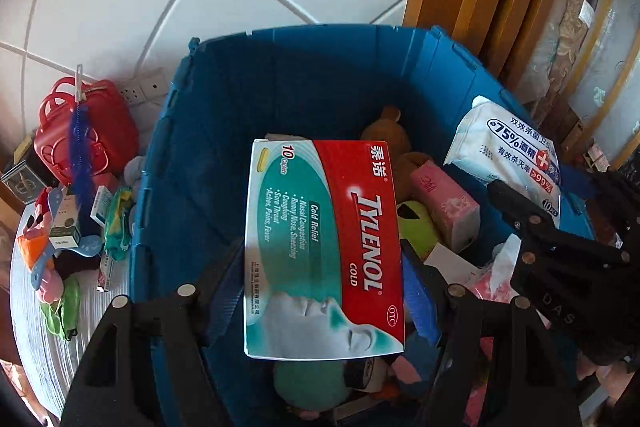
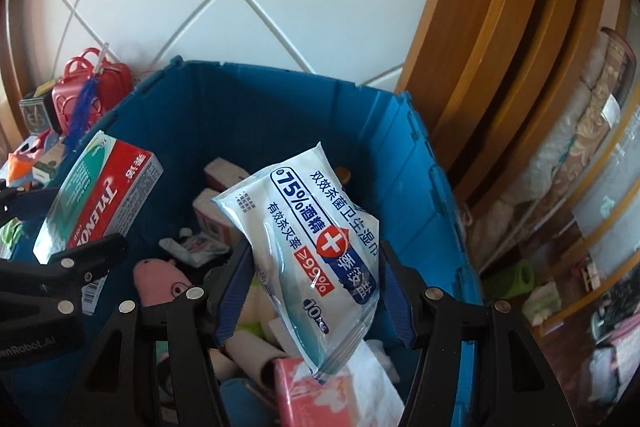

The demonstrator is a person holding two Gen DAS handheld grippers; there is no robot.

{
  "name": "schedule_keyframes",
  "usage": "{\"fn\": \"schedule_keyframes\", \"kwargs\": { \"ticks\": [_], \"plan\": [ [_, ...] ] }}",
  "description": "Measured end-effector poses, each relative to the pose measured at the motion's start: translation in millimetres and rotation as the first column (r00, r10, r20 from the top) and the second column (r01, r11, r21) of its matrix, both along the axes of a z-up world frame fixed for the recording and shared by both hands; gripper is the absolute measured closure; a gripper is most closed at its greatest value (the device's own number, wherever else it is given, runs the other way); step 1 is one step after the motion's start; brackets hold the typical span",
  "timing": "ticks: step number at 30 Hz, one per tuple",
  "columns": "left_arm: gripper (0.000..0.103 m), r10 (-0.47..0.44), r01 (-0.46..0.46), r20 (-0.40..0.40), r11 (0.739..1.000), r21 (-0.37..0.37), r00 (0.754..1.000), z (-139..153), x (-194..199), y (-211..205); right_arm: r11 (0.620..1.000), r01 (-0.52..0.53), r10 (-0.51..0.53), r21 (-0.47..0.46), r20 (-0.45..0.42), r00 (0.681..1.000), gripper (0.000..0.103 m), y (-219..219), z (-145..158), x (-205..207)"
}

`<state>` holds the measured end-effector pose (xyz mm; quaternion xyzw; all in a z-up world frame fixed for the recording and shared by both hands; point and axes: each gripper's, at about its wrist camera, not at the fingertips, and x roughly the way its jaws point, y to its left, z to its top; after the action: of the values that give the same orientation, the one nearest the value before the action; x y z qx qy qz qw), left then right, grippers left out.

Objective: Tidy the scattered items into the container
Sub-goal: 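Open both tools to drop the Tylenol box and wipes pack into the box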

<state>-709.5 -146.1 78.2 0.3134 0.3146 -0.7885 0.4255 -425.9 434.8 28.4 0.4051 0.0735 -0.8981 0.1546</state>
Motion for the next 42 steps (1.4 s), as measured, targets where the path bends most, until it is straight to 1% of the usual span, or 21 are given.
{"fn": "schedule_keyframes", "kwargs": {
  "ticks": [3,5,7,10,12,14,18,22,25,28,29,31,32,36,38,41,42],
  "plan": [
    [0.032,0.004,-0.005,0.037,0.999,0.053,0.999,-17.8,-15.1,-11.0,1.000,-0.012,0.010,0.025,0.076,0.997,0.043,-2.3,-22.8,-15.5],
    [0.032,0.003,-0.009,0.082,0.997,0.078,0.997,-29.2,-25.9,-15.1,0.999,-0.025,0.022,0.024,0.133,0.991,0.043,-2.9,-38.3,-24.1],
    [0.032,-0.013,0.001,0.111,0.995,0.101,0.994,-40.3,-35.8,-17.8,0.999,-0.042,0.037,0.024,0.185,0.982,0.043,-4.7,-53.6,-29.2],
    [0.032,-0.030,0.008,0.137,0.988,0.157,0.990,-61.0,-42.6,-24.4,0.995,-0.064,0.043,0.081,0.235,0.971,0.043,-10.6,-76.6,-33.5],
    [0.032,-0.042,0.002,0.197,0.980,0.200,0.979,-79.0,-47.8,-27.7,0.993,-0.076,0.049,0.092,0.267,0.963,0.043,-11.5,-89.6,-35.4],
    [0.032,-0.059,0.001,0.233,0.970,0.242,0.971,-92.3,-52.8,-28.2,0.993,-0.080,0.051,0.087,0.291,0.955,0.043,-10.0,-98.5,-35.9],
    [0.032,-0.088,0.013,0.237,0.953,0.304,0.968,-108.9,-58.7,-26.5,0.990,-0.077,0.036,0.115,0.319,0.947,0.040,-5.6,-116.4,-37.0],
    [0.032,-0.081,-0.014,0.255,0.937,0.349,0.963,-122.4,-58.6,-28.1,0.985,-0.098,0.049,0.140,0.318,0.947,0.039,-11.8,-123.7,-43.8],
    [0.031,-0.070,-0.028,0.266,0.937,0.348,0.962,-125.2,-58.0,-26.0,0.981,-0.111,0.055,0.161,0.317,0.947,0.036,-15.4,-128.8,-45.4],
    [0.031,-0.062,-0.033,0.266,0.940,0.339,0.962,-125.3,-56.9,-25.6,0.981,-0.107,0.050,0.161,0.320,0.946,0.033,-14.9,-131.2,-47.8],
    [0.030,-0.056,-0.039,0.266,0.940,0.338,0.962,-125.6,-56.2,-26.0,0.982,-0.104,0.049,0.157,0.321,0.946,0.031,-14.1,-131.3,-48.3],
    [0.025,-0.048,-0.049,0.273,0.940,0.338,0.961,-126.9,-55.0,-27.1,0.983,-0.099,0.044,0.154,0.323,0.945,0.027,-13.1,-132.3,-49.3],
    [0.025,-0.041,-0.057,0.276,0.940,0.337,0.960,-127.1,-54.6,-27.6,0.983,-0.097,0.042,0.154,0.326,0.944,0.025,-12.7,-133.0,-49.6],
    [0.024,-0.035,-0.061,0.275,0.941,0.333,0.961,-125.9,-54.5,-27.7,0.986,-0.085,0.027,0.143,0.366,0.930,0.022,-9.5,-139.3,-52.8],
    [0.024,-0.032,-0.064,0.277,0.942,0.330,0.960,-124.3,-54.3,-27.6,0.988,-0.084,0.031,0.126,0.376,0.926,0.018,-8.8,-138.6,-53.2],
    [0.024,-0.006,-0.084,0.273,0.945,0.316,0.962,-119.6,-51.8,-28.2,0.989,-0.088,0.040,0.115,0.362,0.931,0.009,-10.0,-132.7,-51.8],
    [0.024,0.000,-0.086,0.267,0.947,0.310,0.964,-116.3,-50.3,-28.6,0.989,-0.089,0.041,0.119,0.357,0.933,0.008,-10.4,-129.8,-51.1]
  ]
}}
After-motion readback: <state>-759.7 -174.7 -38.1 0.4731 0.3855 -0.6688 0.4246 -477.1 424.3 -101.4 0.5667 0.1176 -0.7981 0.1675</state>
